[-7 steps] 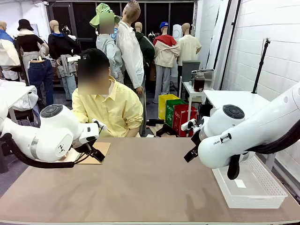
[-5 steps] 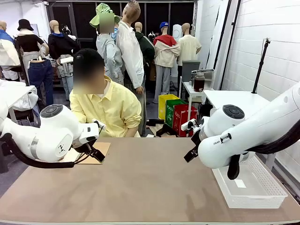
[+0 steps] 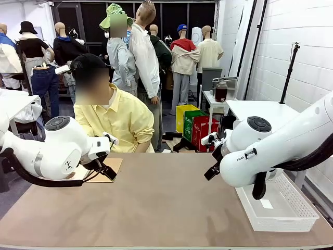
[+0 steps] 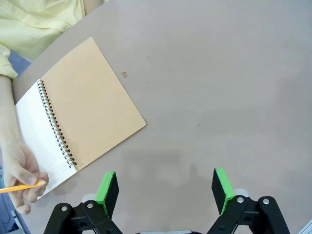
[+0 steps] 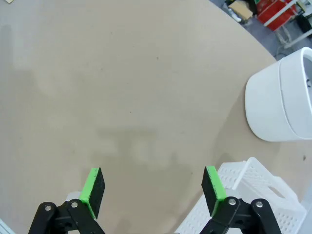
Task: Sort the paper based on its condition.
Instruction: If a person hands you a paper, place it in the Organizing basket , and if it's crumpled, put it in the Trash can.
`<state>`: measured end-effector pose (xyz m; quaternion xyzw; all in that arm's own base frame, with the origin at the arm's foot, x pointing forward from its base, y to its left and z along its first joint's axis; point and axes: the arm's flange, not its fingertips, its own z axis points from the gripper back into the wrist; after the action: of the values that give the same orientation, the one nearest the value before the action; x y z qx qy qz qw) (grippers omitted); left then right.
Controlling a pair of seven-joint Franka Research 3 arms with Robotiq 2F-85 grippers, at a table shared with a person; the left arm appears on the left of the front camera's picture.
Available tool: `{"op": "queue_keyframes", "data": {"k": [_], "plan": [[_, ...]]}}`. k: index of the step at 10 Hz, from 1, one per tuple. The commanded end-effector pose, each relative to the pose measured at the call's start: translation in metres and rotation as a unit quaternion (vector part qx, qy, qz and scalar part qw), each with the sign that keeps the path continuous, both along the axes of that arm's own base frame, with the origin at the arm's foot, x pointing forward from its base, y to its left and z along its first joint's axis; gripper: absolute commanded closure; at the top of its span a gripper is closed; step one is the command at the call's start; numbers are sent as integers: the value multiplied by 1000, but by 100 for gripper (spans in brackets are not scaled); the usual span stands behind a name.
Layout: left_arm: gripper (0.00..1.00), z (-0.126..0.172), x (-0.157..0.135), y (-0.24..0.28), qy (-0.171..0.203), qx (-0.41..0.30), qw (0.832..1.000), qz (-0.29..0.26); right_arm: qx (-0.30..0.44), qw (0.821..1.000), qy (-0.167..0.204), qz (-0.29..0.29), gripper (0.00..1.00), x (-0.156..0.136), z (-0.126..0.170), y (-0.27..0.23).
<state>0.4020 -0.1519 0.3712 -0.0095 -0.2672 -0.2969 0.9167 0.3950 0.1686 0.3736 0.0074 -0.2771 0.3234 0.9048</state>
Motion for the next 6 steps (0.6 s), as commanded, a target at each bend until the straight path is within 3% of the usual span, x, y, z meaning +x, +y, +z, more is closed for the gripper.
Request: {"op": "queue_keyframes", "data": {"k": [1,6], "plan": [[0,0,0,1,0,-1,1000,1,0,1000,0,0,0,0,0,0],[0,0,0,1,0,-1,1000,1,0,1000,0,0,0,0,0,0]]}}
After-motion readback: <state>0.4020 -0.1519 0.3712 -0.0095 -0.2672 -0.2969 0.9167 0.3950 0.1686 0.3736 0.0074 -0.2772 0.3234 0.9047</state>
